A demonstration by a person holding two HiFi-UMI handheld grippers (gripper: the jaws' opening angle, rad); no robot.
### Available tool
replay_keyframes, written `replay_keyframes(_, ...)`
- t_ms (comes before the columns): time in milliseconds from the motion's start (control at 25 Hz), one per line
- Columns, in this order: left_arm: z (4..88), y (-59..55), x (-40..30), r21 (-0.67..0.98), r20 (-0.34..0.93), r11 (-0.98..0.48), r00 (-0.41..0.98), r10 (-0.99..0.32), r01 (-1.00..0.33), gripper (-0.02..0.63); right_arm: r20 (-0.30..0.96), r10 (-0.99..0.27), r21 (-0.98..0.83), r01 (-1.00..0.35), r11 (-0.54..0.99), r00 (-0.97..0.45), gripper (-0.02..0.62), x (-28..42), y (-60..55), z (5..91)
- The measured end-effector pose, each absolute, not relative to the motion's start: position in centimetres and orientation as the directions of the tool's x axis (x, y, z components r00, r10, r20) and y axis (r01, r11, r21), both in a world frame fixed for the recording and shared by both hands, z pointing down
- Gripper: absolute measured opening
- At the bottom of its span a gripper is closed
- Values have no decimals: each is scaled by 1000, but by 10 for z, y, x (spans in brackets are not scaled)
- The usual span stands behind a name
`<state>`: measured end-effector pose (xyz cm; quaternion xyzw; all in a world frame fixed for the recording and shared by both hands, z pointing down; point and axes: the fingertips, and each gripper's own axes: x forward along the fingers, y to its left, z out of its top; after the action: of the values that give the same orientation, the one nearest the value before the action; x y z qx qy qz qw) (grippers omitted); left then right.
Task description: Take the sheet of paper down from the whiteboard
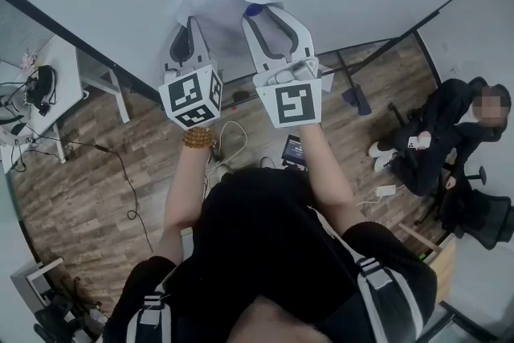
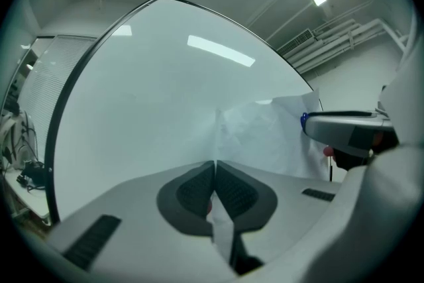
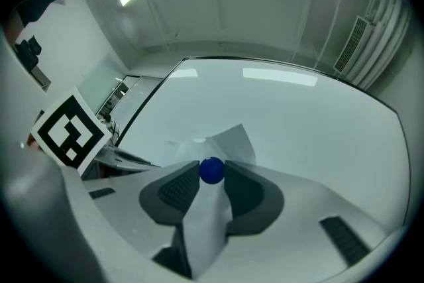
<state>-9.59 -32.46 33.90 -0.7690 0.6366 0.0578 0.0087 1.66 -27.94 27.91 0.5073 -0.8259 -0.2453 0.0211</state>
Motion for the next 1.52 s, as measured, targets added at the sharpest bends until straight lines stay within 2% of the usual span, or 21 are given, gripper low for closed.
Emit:
replay_keyframes(320,340,-324,-96,71,-97,-181,174,-980,-981,9,-213,-845,437,-822,366,-490,117,24,-266,276)
replay_keyframes(600,339,-325,-95,81,-100,-172,164,-981,-982,9,-264,-838,383,-849,364,-478,117,34,-252,267)
replay_keyframes(1080,338,-320,-87,82,-104,-160,152,-983,-984,9,-251,-860,349,-871,347,-444,117,71,-228,269)
replay_keyframes(1360,336,-319,-86,82,-106,-150,141,-984,-985,9,-291,-856,312,-888,336,-426,117,84,-217,265)
replay_keyframes(1520,341,-311,-89,71,-87,-149,143,-986,-986,9,-257,-868,312,-886,342,-425,117,89,-214,271)
